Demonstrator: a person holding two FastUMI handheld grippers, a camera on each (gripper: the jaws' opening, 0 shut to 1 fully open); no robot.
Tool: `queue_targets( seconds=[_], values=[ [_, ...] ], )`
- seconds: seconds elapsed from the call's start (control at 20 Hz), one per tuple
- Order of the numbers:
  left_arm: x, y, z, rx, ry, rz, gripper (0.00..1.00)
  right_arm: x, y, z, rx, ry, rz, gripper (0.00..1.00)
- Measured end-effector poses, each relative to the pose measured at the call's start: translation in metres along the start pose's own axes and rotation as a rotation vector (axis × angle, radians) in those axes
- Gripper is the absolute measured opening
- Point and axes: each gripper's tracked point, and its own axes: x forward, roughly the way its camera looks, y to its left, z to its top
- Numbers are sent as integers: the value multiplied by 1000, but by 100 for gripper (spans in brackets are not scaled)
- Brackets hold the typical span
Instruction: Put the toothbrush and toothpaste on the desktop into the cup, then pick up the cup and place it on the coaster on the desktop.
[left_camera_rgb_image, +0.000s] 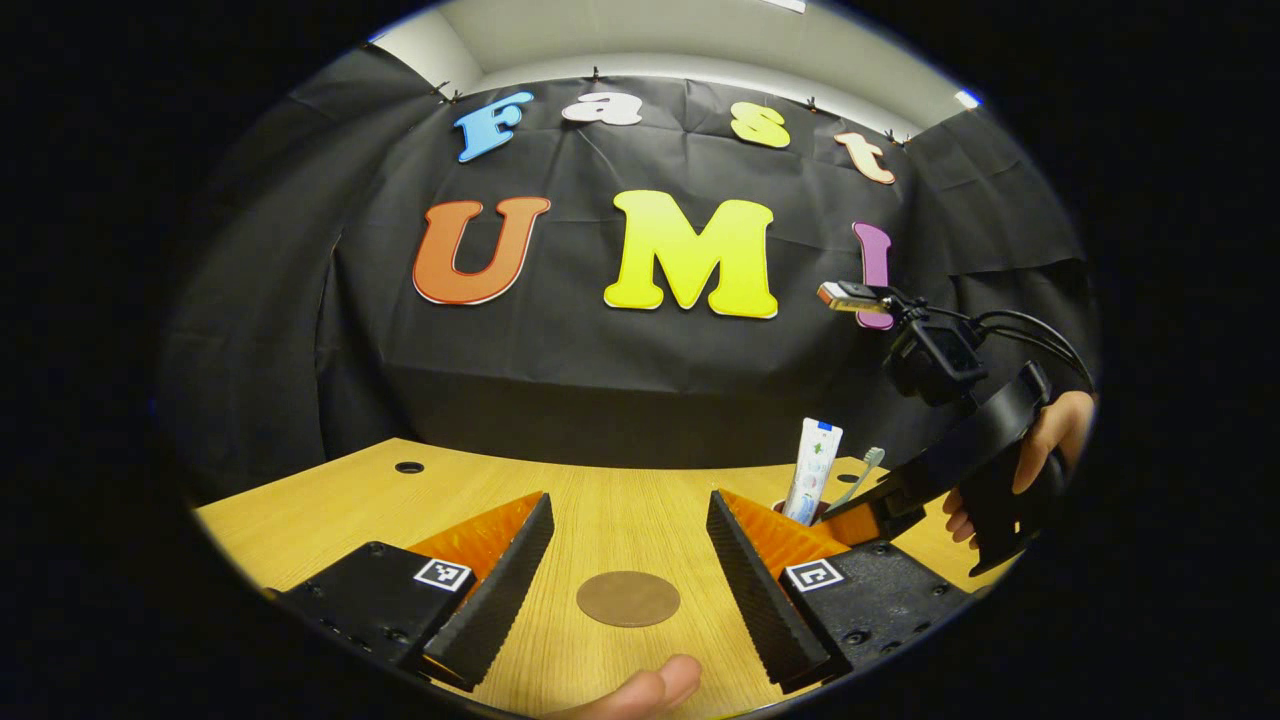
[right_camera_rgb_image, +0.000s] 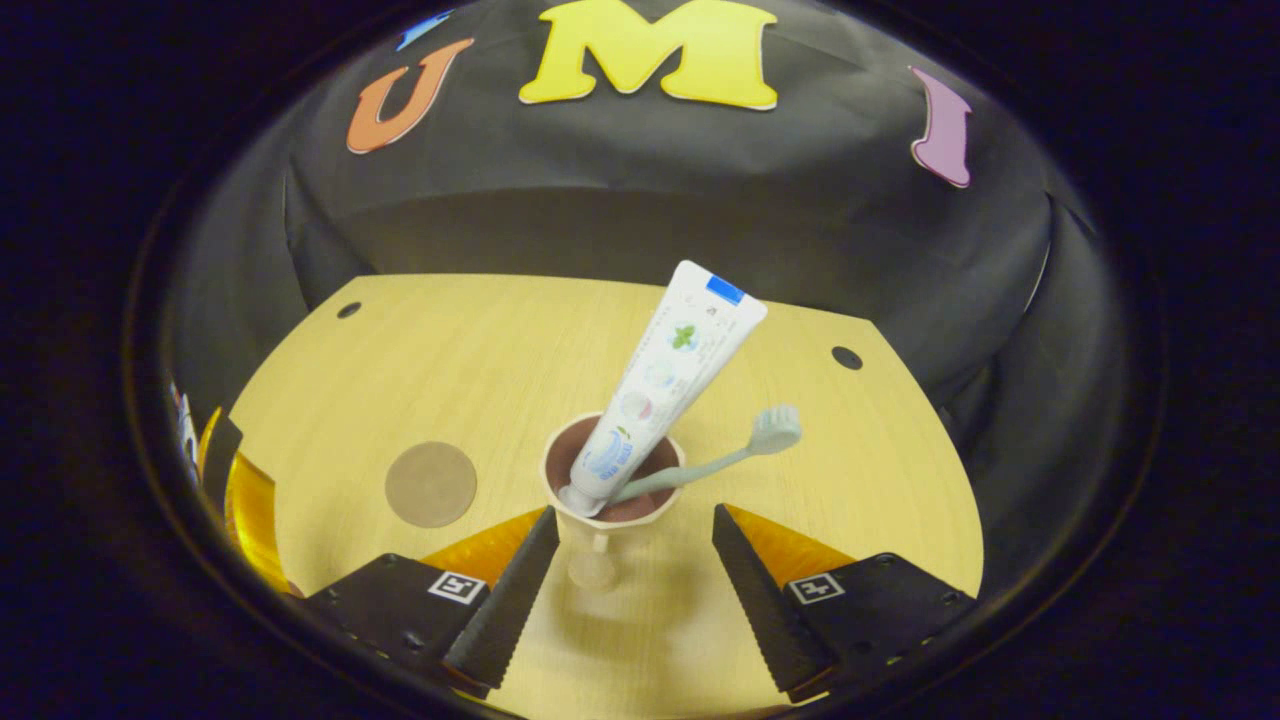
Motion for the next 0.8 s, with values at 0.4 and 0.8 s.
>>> queue_targets(
  seconds=[0.4, 0.8],
  values=[
    [-1, 2, 2, -9, -5, -4, 98, 31, 13, -25, 104, 160, 61, 76],
    [-1, 1, 1, -13, -3, -15, 98, 36, 17, -58, 124, 258, 68, 25]
  ],
)
